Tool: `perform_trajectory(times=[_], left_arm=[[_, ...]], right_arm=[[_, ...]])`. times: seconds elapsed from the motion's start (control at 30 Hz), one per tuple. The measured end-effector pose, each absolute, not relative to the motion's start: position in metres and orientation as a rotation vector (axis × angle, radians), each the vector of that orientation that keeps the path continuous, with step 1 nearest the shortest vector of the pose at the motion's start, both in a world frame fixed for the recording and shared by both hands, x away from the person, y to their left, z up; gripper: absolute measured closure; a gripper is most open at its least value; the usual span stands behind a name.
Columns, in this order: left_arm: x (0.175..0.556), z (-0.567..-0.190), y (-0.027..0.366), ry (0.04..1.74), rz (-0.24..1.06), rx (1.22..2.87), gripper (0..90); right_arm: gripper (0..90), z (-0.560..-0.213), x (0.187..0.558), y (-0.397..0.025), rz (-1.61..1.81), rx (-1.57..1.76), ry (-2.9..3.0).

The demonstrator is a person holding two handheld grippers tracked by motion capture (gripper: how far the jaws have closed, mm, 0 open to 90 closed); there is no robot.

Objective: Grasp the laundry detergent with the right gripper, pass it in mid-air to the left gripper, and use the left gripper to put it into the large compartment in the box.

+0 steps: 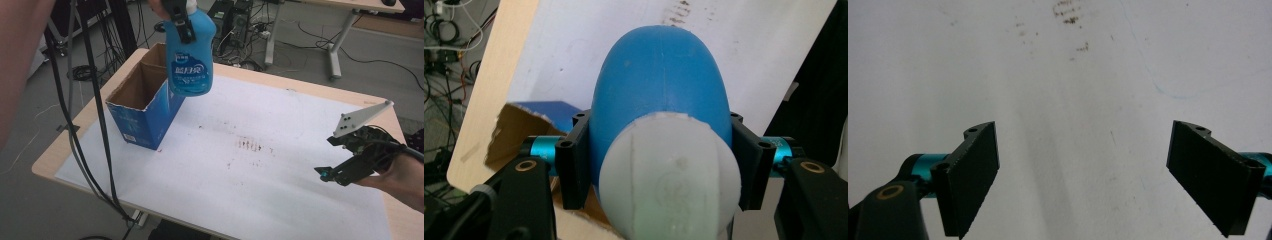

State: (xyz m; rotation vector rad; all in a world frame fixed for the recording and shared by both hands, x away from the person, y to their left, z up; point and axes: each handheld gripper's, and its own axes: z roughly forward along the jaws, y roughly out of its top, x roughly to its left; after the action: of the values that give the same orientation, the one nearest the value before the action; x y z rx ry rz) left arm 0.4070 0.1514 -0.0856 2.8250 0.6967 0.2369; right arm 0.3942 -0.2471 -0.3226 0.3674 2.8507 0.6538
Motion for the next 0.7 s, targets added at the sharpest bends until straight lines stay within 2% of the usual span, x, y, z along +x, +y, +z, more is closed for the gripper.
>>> perform_trajectory(times=[0.27, 0.7], left_arm=[[0.405, -0.076, 0.189, 0.865, 0.231, 2.769, 38.2], [0.399, -0.075, 0.228, 1.033, 0.240, 2.750, 38.2]], right_arm=[[13.1, -0.329, 0.393, -0.250, 0.593, 0.372, 2.858], [13.1, -0.332, 0.395, -0.253, 0.586, 0.380, 2.852]])
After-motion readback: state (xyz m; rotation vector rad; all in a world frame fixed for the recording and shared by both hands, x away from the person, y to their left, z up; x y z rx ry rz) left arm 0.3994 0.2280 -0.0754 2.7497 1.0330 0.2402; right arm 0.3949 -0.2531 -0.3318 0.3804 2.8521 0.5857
